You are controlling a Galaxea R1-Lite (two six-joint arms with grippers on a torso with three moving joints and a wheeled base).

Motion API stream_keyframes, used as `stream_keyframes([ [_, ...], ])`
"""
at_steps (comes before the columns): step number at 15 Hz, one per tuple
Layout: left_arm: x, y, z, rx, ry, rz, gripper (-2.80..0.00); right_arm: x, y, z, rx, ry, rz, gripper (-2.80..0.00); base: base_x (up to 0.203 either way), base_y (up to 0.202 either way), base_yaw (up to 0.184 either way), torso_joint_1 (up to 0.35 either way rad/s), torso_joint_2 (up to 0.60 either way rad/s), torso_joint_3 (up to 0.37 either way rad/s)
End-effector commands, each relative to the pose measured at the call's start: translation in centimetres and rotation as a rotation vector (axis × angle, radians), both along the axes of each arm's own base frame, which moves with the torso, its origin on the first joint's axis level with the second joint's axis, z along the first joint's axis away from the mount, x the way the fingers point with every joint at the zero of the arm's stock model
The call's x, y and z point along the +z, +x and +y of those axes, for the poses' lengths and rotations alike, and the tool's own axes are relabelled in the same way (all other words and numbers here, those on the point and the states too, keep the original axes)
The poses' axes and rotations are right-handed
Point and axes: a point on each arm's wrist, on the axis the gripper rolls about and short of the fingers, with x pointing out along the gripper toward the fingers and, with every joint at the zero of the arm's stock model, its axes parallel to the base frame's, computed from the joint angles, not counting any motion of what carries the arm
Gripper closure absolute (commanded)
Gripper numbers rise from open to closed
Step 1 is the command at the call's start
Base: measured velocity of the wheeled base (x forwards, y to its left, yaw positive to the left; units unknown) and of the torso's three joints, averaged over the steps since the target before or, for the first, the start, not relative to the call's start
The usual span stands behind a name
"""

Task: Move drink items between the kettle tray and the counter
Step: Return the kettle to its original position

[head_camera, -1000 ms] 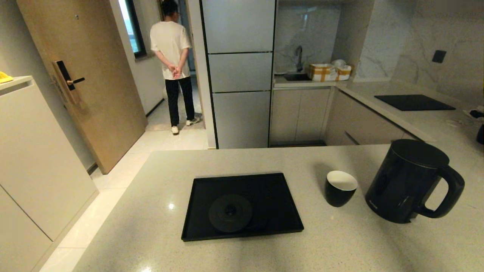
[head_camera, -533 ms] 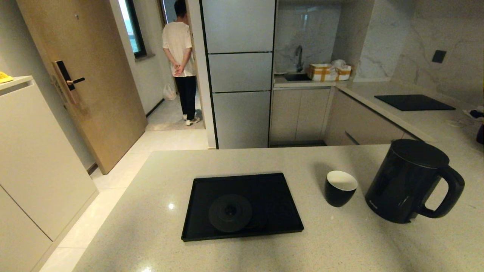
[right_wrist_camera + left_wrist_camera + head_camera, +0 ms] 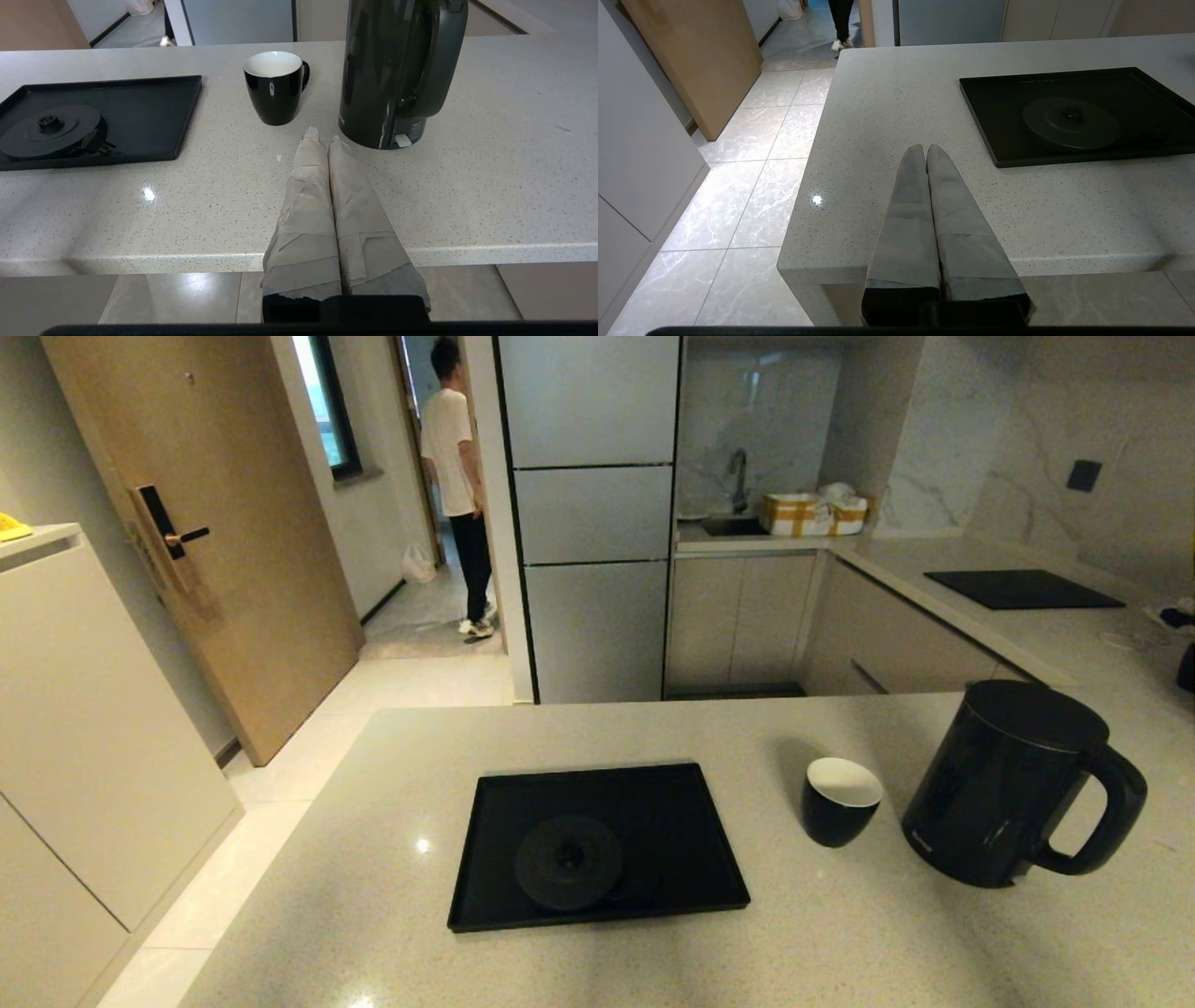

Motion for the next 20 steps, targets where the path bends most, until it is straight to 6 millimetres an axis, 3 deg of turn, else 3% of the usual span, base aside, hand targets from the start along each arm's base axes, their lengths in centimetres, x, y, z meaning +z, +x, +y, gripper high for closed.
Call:
stream_keyframes([
  [1,0.0,0.0,0.0,0.0,0.001,-0.001,0.0,0.0,0.0,0.0,-0.001,-0.001,0.003,0.0,0.0,0.0,0.0,0.0,0.0,0.0],
  [17,0.0,0.0,0.0,0.0,0.001,-0.001,0.0,0.1,0.1,0.0,-0.005,-0.011,-0.024,0.0,0.0,0.0,0.0,0.0,0.0,0.0],
  [19,0.0,0.0,0.0,0.0,0.001,-0.001,0.0,1.4,-0.3,0.0,-0.014,-0.008,-0.034,0.0,0.0,0.0,0.0,0.0,0.0,0.0],
  [20,0.0,0.0,0.0,0.0,0.001,-0.001,0.0,3.6,-0.7,0.0,-0.025,0.018,-0.059,0.0,0.0,0.0,0.0,0.0,0.0,0.0],
])
